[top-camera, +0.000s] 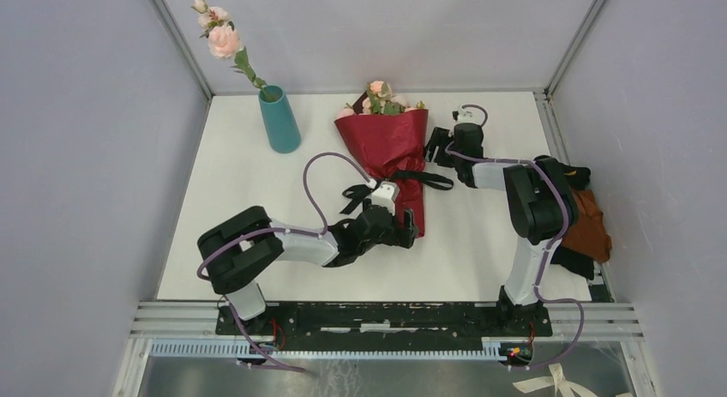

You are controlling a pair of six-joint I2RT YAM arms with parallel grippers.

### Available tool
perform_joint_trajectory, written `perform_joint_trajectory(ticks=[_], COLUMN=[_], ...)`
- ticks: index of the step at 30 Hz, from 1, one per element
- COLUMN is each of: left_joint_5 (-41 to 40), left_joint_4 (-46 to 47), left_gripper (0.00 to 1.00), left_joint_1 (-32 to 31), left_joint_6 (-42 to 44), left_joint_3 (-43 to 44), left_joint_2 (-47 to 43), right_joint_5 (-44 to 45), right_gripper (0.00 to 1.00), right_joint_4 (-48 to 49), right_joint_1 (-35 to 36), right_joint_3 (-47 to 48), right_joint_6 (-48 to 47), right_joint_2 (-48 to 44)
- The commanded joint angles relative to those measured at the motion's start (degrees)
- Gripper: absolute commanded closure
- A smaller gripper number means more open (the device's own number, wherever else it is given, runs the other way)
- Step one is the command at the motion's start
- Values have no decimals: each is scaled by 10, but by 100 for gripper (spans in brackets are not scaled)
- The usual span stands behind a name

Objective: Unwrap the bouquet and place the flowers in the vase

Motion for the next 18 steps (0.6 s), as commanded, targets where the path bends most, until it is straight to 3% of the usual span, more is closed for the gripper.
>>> perform_joint_trajectory(ticks=[1, 10, 14, 18], left_joint_5=[-111, -265, -275, -259], left_joint_4=[-60, -146, -170, -258], left_gripper=[1, 1, 1, 2], left_joint_1=[1, 8, 52, 107], left_joint_6=[33, 58, 22, -19], left_joint_3=[16, 7, 4, 49], left_joint_2=[-54, -194, -215, -189], right_joint_5=[10, 40, 9, 4], right_gripper=[28, 28, 29, 28], right_joint_4=[6, 80, 97, 92], right_joint_1=[-2, -2, 9, 40], right_joint_3=[-20, -137, -172, -200], right_joint_6=[-14, 3, 11, -9], right_joint_2=[-50, -213, -258, -284])
